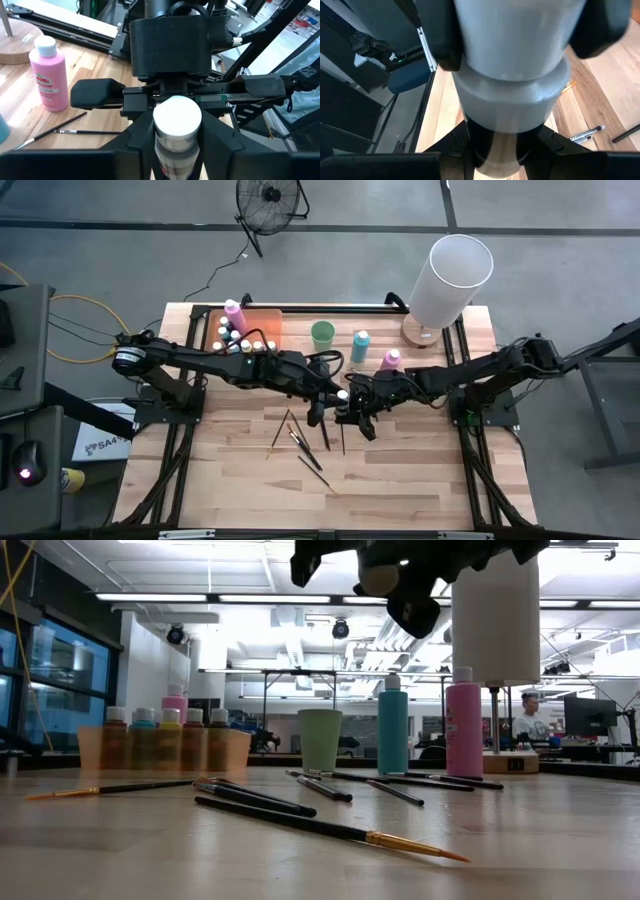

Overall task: Pick & Place Paint Supplies
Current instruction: Put the gray paint bottle into the orange bin

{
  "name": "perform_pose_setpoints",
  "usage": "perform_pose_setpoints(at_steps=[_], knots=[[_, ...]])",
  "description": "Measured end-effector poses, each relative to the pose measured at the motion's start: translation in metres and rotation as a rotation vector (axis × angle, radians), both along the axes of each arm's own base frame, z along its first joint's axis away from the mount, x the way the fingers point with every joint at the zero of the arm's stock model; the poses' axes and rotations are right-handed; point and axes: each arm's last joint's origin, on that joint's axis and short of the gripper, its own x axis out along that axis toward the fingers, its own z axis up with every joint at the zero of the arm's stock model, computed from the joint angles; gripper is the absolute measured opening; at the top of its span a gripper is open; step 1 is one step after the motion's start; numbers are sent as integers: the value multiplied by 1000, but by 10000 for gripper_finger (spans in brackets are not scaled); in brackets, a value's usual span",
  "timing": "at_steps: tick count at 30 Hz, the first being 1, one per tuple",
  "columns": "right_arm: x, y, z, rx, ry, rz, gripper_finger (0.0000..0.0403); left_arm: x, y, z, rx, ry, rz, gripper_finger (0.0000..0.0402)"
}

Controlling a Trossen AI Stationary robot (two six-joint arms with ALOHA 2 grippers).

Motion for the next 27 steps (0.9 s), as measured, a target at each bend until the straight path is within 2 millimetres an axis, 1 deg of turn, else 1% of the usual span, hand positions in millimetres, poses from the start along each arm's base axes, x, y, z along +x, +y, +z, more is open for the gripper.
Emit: perform_pose_setpoints(at_steps=[6,9,12,16,18,21,24,27], knots=[[0,0,0,-7,-1,1,110,0,0,0,-1,1,-3,110],[0,0,0,-40,-9,17,115,0,0,0,6,0,0,110],[0,0,-1,-43,-2,14,145,0,1,0,13,3,15,110],[-6,-3,-3,-36,70,-10,206,-3,3,-3,40,46,82,110],[-12,-7,-4,-9,132,-21,235,-8,5,-2,69,80,141,110],[-23,-10,-2,8,205,-31,269,-17,10,0,123,119,258,110],[-33,-12,2,-4,246,-47,289,-29,15,2,195,178,398,110],[-42,-15,9,-24,244,-79,296,-46,21,5,266,237,568,110]])
